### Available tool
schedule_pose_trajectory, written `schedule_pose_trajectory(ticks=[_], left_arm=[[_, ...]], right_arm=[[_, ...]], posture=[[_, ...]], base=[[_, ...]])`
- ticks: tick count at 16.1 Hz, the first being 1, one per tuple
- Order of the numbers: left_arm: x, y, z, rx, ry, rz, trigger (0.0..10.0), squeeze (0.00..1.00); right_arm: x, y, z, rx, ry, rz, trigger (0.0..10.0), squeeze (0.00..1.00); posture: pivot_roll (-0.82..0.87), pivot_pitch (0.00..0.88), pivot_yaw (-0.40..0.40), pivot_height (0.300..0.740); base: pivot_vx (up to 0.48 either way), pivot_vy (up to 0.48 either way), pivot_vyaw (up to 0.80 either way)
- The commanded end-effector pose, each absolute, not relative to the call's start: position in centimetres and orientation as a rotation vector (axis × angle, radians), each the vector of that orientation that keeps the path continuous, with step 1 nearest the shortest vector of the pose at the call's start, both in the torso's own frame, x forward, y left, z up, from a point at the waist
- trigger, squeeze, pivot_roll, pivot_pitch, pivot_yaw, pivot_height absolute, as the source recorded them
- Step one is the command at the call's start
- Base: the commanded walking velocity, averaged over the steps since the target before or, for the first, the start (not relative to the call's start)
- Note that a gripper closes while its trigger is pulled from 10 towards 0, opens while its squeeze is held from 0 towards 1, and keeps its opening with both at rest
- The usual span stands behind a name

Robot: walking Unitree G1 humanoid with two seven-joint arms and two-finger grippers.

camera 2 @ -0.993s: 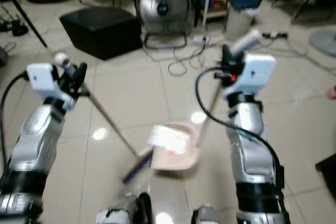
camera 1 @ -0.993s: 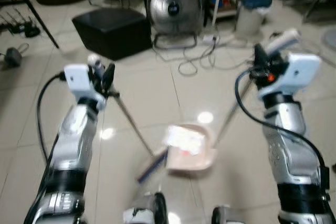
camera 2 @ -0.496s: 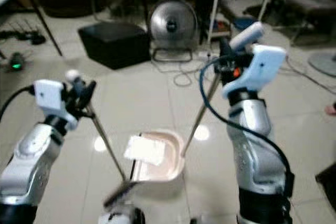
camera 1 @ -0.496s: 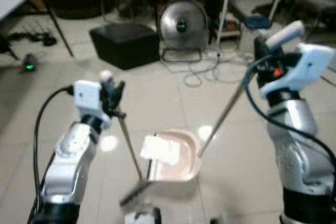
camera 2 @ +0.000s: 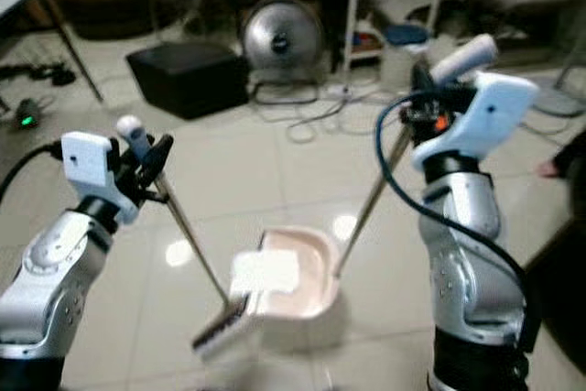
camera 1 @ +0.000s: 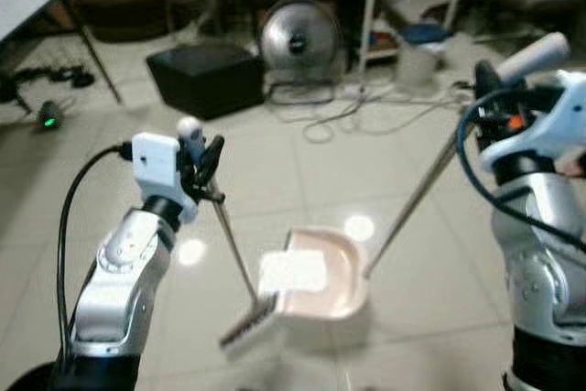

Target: Sweep floor

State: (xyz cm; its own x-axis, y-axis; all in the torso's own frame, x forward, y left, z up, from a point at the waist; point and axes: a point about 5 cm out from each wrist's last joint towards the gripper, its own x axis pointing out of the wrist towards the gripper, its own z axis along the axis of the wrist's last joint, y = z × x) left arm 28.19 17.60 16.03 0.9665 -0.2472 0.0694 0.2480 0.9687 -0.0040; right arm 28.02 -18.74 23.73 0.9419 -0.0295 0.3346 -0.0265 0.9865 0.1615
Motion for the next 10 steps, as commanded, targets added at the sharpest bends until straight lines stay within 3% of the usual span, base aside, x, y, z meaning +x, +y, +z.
schedule_pose_trajectory(ticks=[1, 2, 6, 10], left_arm=[[28.1, 17.5, 16.9, -0.006, -0.101, -0.245, 10.0, 0.00], [28.1, 17.6, 16.9, -0.008, -0.101, -0.244, 10.0, 0.00], [28.0, 17.7, 16.3, -0.023, -0.056, -0.212, 10.0, 0.00], [27.3, 19.1, 15.7, -0.003, -0.046, -0.128, 10.0, 0.00]], right_arm=[[27.9, -18.2, 25.0, 0.170, -0.377, 0.038, 10.0, 0.00], [27.9, -18.1, 24.9, 0.169, -0.372, 0.044, 10.0, 0.00], [28.1, -17.7, 25.3, 0.164, -0.346, 0.075, 10.0, 0.00], [28.4, -17.9, 26.5, 0.223, -0.383, 0.070, 10.0, 0.00]], posture=[[-0.01, 0.000, 0.104, 0.740], [-0.01, 0.000, 0.104, 0.740], [-0.02, 0.000, 0.094, 0.740], [0.00, 0.000, 0.078, 0.740]], base=[[0.000, -0.409, 0.00], [0.000, -0.409, 0.00], [0.000, 0.000, 0.00], [0.000, 0.000, 0.75]])
